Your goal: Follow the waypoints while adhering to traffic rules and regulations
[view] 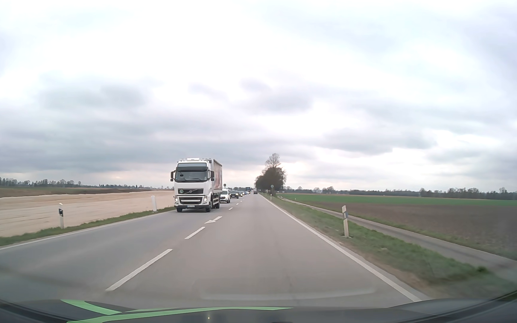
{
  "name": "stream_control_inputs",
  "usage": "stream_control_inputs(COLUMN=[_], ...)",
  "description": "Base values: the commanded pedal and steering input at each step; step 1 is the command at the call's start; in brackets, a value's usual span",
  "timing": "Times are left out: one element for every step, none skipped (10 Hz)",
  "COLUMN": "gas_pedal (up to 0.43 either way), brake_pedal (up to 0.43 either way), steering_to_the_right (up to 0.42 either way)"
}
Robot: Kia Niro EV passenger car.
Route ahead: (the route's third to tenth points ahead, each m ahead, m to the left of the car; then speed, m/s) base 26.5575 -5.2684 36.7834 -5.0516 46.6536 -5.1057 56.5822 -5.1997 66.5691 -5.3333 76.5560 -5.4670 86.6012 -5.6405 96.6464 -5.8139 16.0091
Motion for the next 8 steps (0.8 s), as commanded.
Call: stream_control_inputs(gas_pedal=[0.260, 0.260, 0.260, 0.260, 0.260, 0.260, 0.260, 0.260], brake_pedal=[0.000, 0.000, 0.000, 0.000, 0.000, 0.000, 0.000, 0.000], steering_to_the_right=[0.000, 0.000, 0.000, 0.000, 0.000, 0.000, 0.000, 0.000])
